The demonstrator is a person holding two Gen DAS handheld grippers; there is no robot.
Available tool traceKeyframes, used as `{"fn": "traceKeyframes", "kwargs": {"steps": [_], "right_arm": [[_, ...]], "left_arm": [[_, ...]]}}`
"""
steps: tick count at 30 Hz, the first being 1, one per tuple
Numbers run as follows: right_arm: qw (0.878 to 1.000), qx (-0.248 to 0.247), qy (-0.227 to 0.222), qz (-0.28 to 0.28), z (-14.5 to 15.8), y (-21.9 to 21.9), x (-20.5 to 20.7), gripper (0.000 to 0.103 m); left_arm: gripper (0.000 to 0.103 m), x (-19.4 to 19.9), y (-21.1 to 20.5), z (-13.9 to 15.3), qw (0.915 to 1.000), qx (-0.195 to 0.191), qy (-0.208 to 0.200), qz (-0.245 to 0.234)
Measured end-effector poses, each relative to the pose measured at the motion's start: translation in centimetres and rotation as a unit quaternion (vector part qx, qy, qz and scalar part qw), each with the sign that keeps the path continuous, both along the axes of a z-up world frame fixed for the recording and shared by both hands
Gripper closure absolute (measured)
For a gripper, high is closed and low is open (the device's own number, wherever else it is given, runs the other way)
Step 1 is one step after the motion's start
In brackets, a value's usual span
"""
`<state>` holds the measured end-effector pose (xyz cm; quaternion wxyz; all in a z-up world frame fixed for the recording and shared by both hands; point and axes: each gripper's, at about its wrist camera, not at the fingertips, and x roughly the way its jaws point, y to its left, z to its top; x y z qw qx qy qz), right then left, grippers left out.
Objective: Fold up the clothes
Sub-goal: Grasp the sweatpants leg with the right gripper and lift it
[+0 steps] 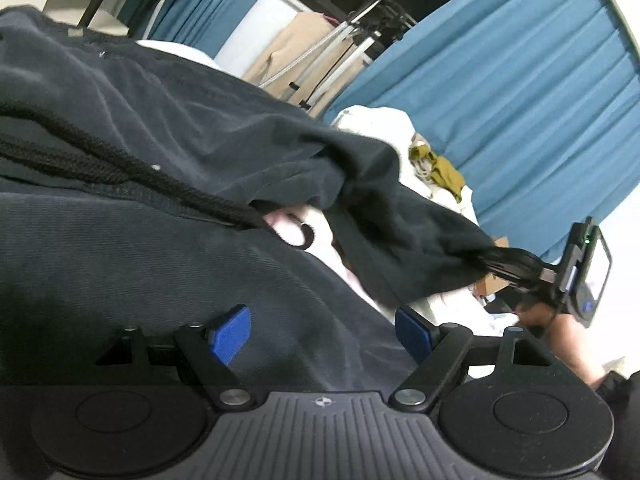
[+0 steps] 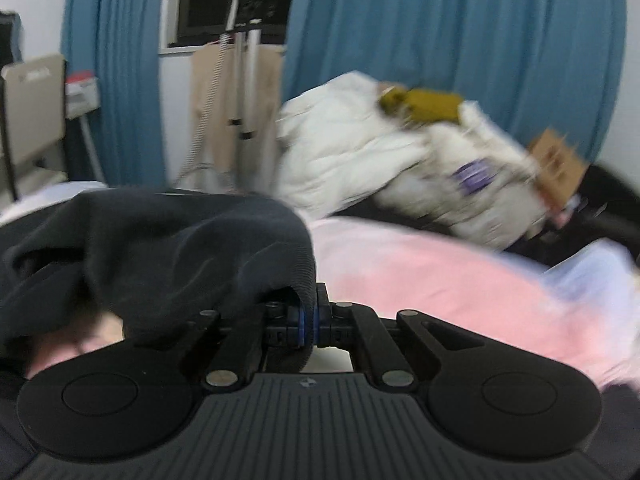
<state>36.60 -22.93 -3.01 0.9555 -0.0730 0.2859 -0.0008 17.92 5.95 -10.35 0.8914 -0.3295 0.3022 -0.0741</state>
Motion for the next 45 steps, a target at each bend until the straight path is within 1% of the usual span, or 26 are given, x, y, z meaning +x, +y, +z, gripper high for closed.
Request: {"fn": "traceKeyframes", "kwargs": {"steps": [3, 5, 7, 9, 10, 12, 13, 16, 18, 21, 23, 25, 26, 27, 29, 30, 31, 33, 35, 36, 37, 38, 39, 41, 44, 45], "right_arm": [[0.997, -0.070, -0.023, -0.015, 2.5, -1.9, 0.0, 0.100], [0.989, -0.136, -0.047, -0.019, 4.1, -2.2, 0.3, 0.100], [0.973, -0.217, -0.081, -0.008, 5.2, -1.8, 0.1, 0.100], [0.948, -0.293, -0.127, 0.020, 5.2, -0.5, -1.2, 0.100], [0.940, -0.311, -0.137, 0.034, 4.6, 0.1, -2.3, 0.100], [0.934, -0.325, -0.137, 0.057, 3.0, 1.1, -4.3, 0.099], [0.934, -0.326, -0.131, 0.069, 2.1, 1.5, -5.3, 0.099], [0.942, -0.307, -0.084, 0.103, -2.3, 2.1, -8.8, 0.099], [0.950, -0.285, -0.047, 0.118, -5.2, 2.1, -11.4, 0.099], [0.965, -0.233, 0.003, 0.117, -8.2, 0.9, -13.8, 0.098], [0.980, -0.169, 0.027, 0.106, -8.5, -0.4, -14.7, 0.094], [0.991, -0.087, 0.041, 0.096, -7.6, -2.0, -15.3, 0.086], [0.994, -0.032, 0.046, 0.090, -6.9, -3.0, -15.5, 0.081], [0.995, 0.022, 0.051, 0.081, -6.3, -4.2, -15.7, 0.074], [0.989, 0.125, 0.060, 0.059, -5.1, -6.5, -16.2, 0.070], [0.980, 0.182, 0.064, 0.046, -4.6, -7.8, -16.5, 0.068], [0.968, 0.239, 0.069, 0.034, -4.6, -9.0, -16.8, 0.065], [0.937, 0.341, 0.080, 0.012, -5.2, -11.2, -17.2, 0.060], [0.904, 0.418, 0.093, -0.010, -6.3, -12.9, -17.5, 0.052], [0.888, 0.449, 0.096, -0.018, -6.8, -13.6, -17.4, 0.035], [0.875, 0.473, 0.097, -0.024, -7.3, -14.1, -17.1, 0.029], [0.861, 0.498, 0.097, -0.030, -7.7, -14.7, -16.7, 0.028], [0.852, 0.514, 0.095, -0.039, -8.1, -15.1, -16.4, 0.027], [0.837, 0.536, 0.088, -0.063, -9.0, -15.9, -15.6, 0.027], [0.807, 0.576, 0.084, -0.099, -10.9, -17.1, -13.9, 0.028], [0.801, 0.583, 0.084, -0.105, -11.3, -17.4, -13.3, 0.029]], "left_arm": [[0.022, -0.2, -0.3, 0.3, 1.0000, 0.002, -0.008, -0.002], [0.022, -0.4, -0.6, 0.3, 0.9999, 0.005, -0.011, -0.003], [0.022, -0.2, -0.6, 0.3, 0.9999, 0.009, -0.009, -0.003], [0.022, -0.1, -0.4, 0.1, 1.0000, 0.007, -0.006, -0.003], [0.022, 0.0, -0.3, 0.0, 1.0000, 0.006, -0.004, -0.003], [0.022, 0.1, 0.0, -0.1, 1.0000, 0.004, -0.002, -0.003], [0.022, 0.2, 0.0, -0.2, 1.0000, 0.003, -0.001, -0.003], [0.022, 0.1, 0.3, -0.3, 1.0000, 0.002, -0.002, -0.005], [0.022, 0.0, 0.3, -0.3, 1.0000, 0.003, -0.002, -0.007], [0.022, -0.1, 0.0, -0.5, 0.9999, 0.006, 0.000, -0.012], [0.022, -0.1, -0.4, -0.7, 0.9998, 0.008, 0.004, -0.016], [0.022, -0.1, -0.8, -1.1, 0.9997, 0.009, 0.010, -0.018], [0.022, -0.1, -0.9, -1.3, 0.9997, 0.008, 0.013, -0.019], [0.022, -0.1, -1.1, -1.5, 0.9997, 0.008, 0.015, -0.020], [0.022, -0.3, -1.4, -1.9, 0.9996, 0.013, 0.019, -0.017], [0.022, -0.3, -1.6, -2.0, 0.9995, 0.016, 0.021, -0.016], [0.022, -0.3, -1.8, -2.1, 0.9994, 0.020, 0.023, -0.015], [0.022, -0.3, -2.2, -2.3, 0.9992, 0.027, 0.026, -0.012], [0.022, -0.3, -2.6, -2.5, 0.9989, 0.035, 0.029, -0.010], [0.022, -0.3, -2.8, -2.5, 0.9988, 0.038, 0.029, -0.008], [0.022, -0.4, -2.9, -2.5, 0.9988, 0.040, 0.028, -0.007], [0.022, -0.4, -3.0, -2.4, 0.9988, 0.040, 0.027, -0.007], [0.022, -0.4, -3.2, -2.4, 0.9989, 0.039, 0.026, -0.009], [0.022, -0.4, -3.4, -2.3, 0.9988, 0.043, 0.022, -0.012], [0.022, -0.3, -3.8, -2.4, 0.9985, 0.048, 0.021, -0.014], [0.022, -0.3, -3.8, -2.5, 0.9985, 0.049, 0.022, -0.015]]}}
